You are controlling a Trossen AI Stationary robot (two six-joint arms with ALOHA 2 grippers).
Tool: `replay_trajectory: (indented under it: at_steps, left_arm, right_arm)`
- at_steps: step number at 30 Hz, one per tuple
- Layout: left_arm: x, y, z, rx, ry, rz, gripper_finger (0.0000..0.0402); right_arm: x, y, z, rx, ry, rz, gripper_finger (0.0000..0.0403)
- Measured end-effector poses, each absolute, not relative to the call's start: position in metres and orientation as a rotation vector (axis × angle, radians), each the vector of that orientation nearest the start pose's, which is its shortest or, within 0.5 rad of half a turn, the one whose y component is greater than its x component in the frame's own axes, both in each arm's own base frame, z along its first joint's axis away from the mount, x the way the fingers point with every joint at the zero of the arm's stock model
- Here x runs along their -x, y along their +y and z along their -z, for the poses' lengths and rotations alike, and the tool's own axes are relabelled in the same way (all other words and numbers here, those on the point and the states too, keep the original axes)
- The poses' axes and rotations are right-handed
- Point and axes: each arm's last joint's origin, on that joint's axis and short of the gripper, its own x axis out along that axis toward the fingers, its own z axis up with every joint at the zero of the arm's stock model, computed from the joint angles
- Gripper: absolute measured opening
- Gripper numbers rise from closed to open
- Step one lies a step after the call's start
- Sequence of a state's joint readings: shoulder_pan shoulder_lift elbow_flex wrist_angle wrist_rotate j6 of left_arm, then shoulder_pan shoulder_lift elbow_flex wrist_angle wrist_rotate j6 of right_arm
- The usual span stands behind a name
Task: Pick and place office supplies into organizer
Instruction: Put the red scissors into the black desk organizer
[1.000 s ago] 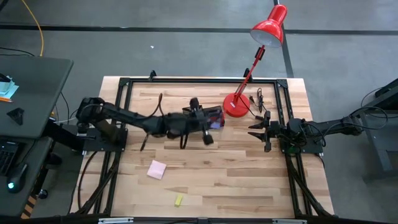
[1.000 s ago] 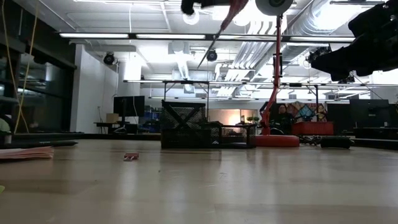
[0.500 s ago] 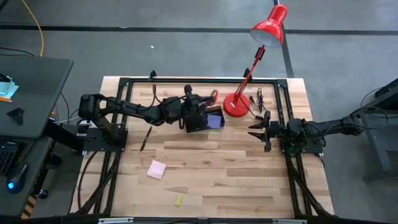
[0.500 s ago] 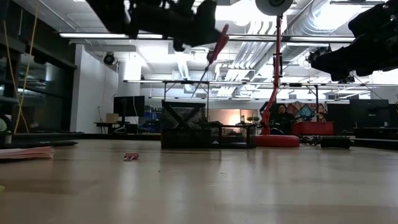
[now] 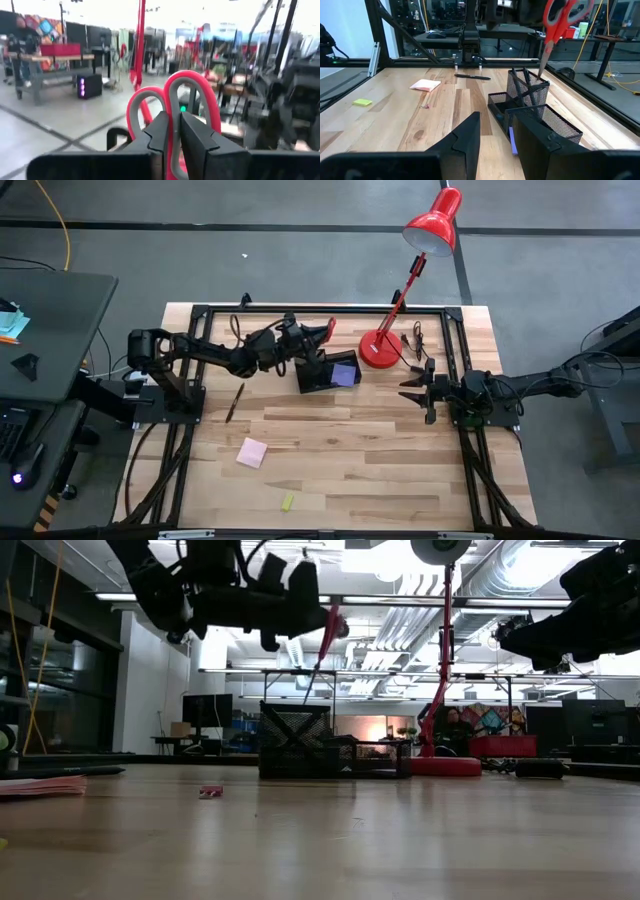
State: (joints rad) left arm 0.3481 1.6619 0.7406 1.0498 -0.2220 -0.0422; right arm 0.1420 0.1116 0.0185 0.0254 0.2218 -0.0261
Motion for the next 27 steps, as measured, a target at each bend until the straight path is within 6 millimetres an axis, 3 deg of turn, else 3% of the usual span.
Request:
replay_trajectory:
  at_steps: [12,21,27]
  left_arm:
    - [-0.317,0.118,-0.231,0.061,-0.192,-0.533,0.0022]
    - [-0.317,0.112,-0.232,0.101,-0.183,-0.605,0.0015]
    - [-0.309,0.109,-0.25,0.098,-0.223,-0.603,0.0016]
  right_arm:
    - [-0.103,0.008,-0.163,0.038,0.068,0.081,0.0108]
    - [-0.103,0.008,-0.163,0.038,0.068,0.081,0.0108]
    - [-0.103,0.008,-0.163,0.038,0.068,0.076,0.0108]
